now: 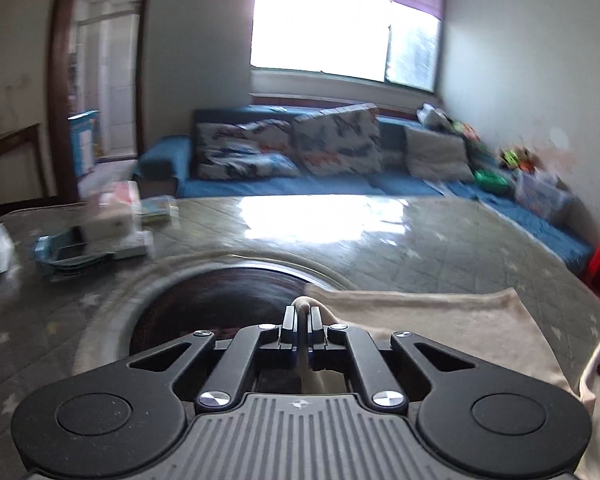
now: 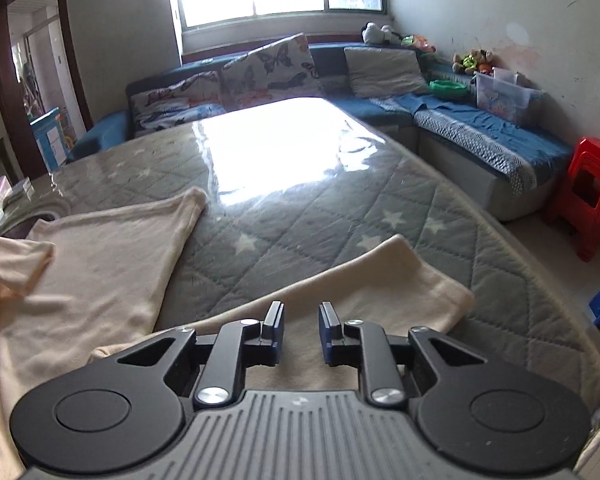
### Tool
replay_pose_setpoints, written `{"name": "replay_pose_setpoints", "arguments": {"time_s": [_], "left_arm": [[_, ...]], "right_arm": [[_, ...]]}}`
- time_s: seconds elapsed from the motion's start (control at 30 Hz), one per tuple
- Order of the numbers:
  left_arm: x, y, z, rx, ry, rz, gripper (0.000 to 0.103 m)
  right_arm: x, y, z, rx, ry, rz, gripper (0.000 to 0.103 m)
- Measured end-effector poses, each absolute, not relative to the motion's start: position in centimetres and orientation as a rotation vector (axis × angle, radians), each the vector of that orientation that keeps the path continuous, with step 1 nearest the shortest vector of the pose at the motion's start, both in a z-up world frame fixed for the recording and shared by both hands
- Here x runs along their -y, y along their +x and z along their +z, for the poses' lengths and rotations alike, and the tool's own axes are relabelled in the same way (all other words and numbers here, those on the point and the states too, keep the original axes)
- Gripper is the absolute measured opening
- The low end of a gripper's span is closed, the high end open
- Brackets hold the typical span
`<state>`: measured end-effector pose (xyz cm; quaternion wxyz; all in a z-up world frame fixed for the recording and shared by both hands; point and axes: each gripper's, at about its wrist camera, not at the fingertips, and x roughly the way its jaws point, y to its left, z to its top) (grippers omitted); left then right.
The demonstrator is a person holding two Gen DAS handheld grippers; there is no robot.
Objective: Fold clothes
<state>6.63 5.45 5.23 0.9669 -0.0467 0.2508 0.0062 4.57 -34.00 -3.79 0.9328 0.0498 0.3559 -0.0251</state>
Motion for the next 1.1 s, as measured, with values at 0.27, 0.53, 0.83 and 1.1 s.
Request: {"name": "replay_pose_setpoints", "arguments": {"time_s": [0.27,0.53,0.83,1.1], "left_arm": [[-12.1,-0.7,3.5,-0.515,-0.24,0.26,0.005],[-14.1,-2.6,1.1,-0.618,-0.177,0.401,0.01],[-8.3,1.1,2.7,-0.58,0.05,0.068,0.011],[-6.5,4.7,0.4,-0.684,0.118,-0.046,0.035]], "right_arm": [[33.8,5.0,-3.7,-0.729,0.071,-0.052,0.028],[33.8,5.3,-3.6,-0.736,0.05,-0.058,0.034],[33.4,5.4,-3.7,-0.735,0.046,-0.075,0.039],[33.5,5.5,-3.6,-0.737,0.045,-0.073,0.042]]}}
